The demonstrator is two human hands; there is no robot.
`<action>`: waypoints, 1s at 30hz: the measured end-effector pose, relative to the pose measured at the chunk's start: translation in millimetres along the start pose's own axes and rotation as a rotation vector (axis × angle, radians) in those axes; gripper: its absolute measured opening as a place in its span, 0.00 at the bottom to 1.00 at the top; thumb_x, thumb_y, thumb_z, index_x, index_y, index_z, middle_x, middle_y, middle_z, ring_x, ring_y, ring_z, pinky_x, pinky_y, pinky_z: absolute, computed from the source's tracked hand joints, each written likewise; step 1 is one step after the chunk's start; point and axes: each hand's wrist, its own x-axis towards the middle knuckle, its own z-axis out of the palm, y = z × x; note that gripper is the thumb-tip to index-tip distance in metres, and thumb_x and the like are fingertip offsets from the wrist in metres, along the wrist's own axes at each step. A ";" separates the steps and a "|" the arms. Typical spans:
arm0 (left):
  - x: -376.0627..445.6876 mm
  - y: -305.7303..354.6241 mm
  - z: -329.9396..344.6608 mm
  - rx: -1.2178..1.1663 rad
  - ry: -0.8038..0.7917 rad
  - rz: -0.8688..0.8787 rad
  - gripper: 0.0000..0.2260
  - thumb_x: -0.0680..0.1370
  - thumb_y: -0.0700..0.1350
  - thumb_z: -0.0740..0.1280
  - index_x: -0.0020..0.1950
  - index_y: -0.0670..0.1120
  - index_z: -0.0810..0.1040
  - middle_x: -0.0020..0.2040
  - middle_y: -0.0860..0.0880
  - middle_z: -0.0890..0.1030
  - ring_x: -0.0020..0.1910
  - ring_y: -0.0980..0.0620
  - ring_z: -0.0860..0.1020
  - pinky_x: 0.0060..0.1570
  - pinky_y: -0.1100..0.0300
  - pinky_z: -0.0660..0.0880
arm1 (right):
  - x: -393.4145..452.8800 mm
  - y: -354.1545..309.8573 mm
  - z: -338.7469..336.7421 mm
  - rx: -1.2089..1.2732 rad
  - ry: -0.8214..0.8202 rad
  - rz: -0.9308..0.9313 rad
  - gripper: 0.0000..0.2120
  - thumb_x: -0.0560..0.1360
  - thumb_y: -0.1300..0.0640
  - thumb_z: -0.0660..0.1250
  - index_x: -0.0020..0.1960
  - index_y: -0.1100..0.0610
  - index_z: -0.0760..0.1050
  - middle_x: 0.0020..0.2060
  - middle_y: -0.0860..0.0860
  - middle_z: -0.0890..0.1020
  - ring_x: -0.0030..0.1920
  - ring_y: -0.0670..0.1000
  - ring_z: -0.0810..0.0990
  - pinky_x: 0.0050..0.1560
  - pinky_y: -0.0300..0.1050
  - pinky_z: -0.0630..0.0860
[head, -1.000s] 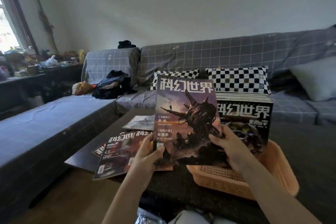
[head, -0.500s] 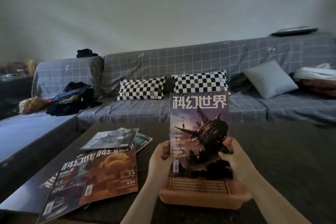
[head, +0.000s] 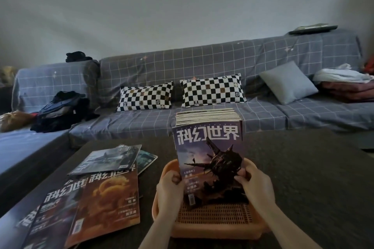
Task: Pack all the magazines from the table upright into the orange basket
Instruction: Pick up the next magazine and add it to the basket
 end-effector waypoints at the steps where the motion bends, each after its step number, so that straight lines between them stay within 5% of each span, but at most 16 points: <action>1: 0.6 -0.4 0.4 0.002 0.000 0.000 0.12 0.72 0.41 0.74 0.34 0.52 0.75 0.30 0.56 0.79 0.32 0.73 0.75 0.30 0.80 0.67 | 0.0 0.1 0.2 -0.013 0.003 -0.009 0.20 0.72 0.57 0.70 0.64 0.52 0.74 0.49 0.48 0.83 0.51 0.47 0.81 0.52 0.41 0.74; 4: 0.8 1.2 0.1 0.026 -0.007 -0.001 0.09 0.73 0.43 0.74 0.37 0.53 0.76 0.33 0.55 0.80 0.30 0.64 0.78 0.29 0.78 0.68 | 2.0 0.3 0.1 -0.052 0.001 -0.009 0.22 0.72 0.57 0.71 0.65 0.51 0.72 0.49 0.49 0.83 0.49 0.48 0.81 0.50 0.42 0.75; 10: 2.8 0.7 1.2 0.001 0.010 -0.013 0.03 0.74 0.45 0.73 0.41 0.50 0.80 0.38 0.53 0.83 0.35 0.61 0.80 0.28 0.72 0.68 | 2.5 -0.6 2.5 -0.002 0.058 -0.040 0.24 0.70 0.59 0.72 0.65 0.52 0.73 0.48 0.47 0.83 0.49 0.48 0.81 0.49 0.42 0.75; 15: 5.6 -0.3 2.4 -0.073 0.050 -0.041 0.06 0.75 0.44 0.72 0.47 0.51 0.77 0.42 0.55 0.80 0.41 0.59 0.80 0.37 0.66 0.75 | 6.0 3.2 4.4 0.010 0.073 0.006 0.19 0.70 0.59 0.73 0.59 0.56 0.73 0.35 0.39 0.75 0.38 0.42 0.75 0.35 0.34 0.68; 20: 7.5 -3.5 3.3 -0.059 0.073 -0.022 0.07 0.77 0.43 0.69 0.55 0.46 0.82 0.44 0.56 0.81 0.44 0.58 0.81 0.43 0.63 0.78 | 5.9 6.9 6.7 0.059 0.087 0.003 0.21 0.72 0.59 0.71 0.63 0.55 0.72 0.47 0.50 0.82 0.49 0.49 0.80 0.47 0.42 0.76; 23: 6.7 -3.9 2.9 -0.015 0.056 -0.001 0.09 0.78 0.44 0.68 0.57 0.48 0.83 0.48 0.54 0.84 0.41 0.61 0.80 0.32 0.73 0.71 | 5.0 6.7 6.0 0.059 0.100 -0.014 0.19 0.73 0.58 0.70 0.63 0.56 0.72 0.51 0.52 0.82 0.51 0.50 0.80 0.51 0.46 0.78; 30: 2.2 -0.3 -7.7 -0.003 0.073 -0.011 0.12 0.78 0.49 0.68 0.60 0.50 0.82 0.46 0.55 0.84 0.40 0.61 0.79 0.32 0.67 0.69 | -6.4 -1.0 0.8 -0.035 0.214 -0.009 0.16 0.71 0.50 0.71 0.55 0.54 0.72 0.49 0.50 0.77 0.45 0.49 0.77 0.37 0.41 0.71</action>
